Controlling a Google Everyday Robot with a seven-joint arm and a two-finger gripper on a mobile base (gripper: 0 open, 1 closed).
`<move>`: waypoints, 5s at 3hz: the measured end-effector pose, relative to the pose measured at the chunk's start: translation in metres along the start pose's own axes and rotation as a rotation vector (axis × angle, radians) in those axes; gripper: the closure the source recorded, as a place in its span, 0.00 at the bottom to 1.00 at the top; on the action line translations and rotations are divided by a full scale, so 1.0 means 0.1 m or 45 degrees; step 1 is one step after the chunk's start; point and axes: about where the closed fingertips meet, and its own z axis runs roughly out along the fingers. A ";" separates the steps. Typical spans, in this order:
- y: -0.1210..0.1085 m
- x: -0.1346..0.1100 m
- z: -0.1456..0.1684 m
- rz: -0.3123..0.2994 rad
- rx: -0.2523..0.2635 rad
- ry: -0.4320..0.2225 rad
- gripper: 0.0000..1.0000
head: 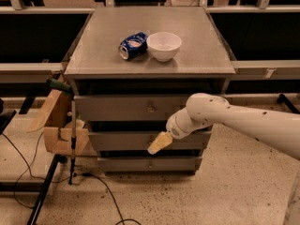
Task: Open middle drawer
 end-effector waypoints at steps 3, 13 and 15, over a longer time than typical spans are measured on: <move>-0.26 0.52 0.81 0.054 -0.101 0.171 0.00; -0.48 0.42 1.77 -0.288 -0.087 -0.002 0.19; -0.49 0.34 1.64 -0.287 -0.087 -0.001 0.73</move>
Offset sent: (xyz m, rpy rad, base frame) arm 0.0245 -0.0144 -0.1213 -0.0872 0.2135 0.0490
